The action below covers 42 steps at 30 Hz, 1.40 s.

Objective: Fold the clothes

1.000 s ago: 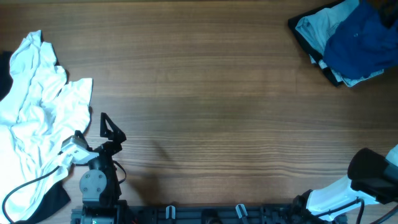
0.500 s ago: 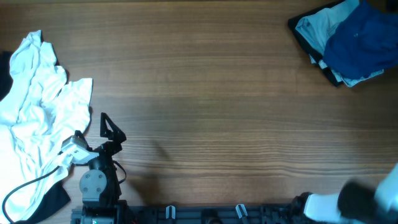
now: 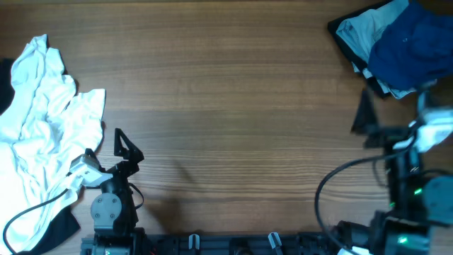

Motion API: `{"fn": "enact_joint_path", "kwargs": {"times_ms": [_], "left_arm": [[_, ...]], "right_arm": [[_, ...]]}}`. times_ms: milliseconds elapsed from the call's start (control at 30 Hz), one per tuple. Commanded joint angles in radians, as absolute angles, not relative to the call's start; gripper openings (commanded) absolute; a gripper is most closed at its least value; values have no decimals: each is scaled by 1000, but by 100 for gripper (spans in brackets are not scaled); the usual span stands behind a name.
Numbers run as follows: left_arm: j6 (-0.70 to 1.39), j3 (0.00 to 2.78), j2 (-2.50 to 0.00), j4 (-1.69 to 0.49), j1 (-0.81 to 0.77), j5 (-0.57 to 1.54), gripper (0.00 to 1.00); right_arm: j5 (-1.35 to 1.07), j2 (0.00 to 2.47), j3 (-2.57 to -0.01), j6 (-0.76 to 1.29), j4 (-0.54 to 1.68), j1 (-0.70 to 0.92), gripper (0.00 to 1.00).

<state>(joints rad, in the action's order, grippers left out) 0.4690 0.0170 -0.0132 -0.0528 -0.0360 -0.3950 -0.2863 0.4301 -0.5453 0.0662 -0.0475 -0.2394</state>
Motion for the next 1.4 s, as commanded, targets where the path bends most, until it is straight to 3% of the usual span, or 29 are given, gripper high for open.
{"fn": "enact_joint_path", "kwargs": {"times_ms": [0, 367, 567, 1367], "left_arm": [[452, 10, -7, -52, -28, -394, 100], [452, 10, -7, -52, -28, -394, 100], [452, 10, -7, -52, -28, -394, 100], [452, 10, -7, -52, -28, -394, 100]], "right_arm": [[-288, 291, -370, 181, -59, -234, 100], [-287, 54, -9, 343, -9, -233, 100], [-287, 53, -8, 250, -15, -233, 100], [-287, 68, -8, 269, -17, -233, 100]]}}
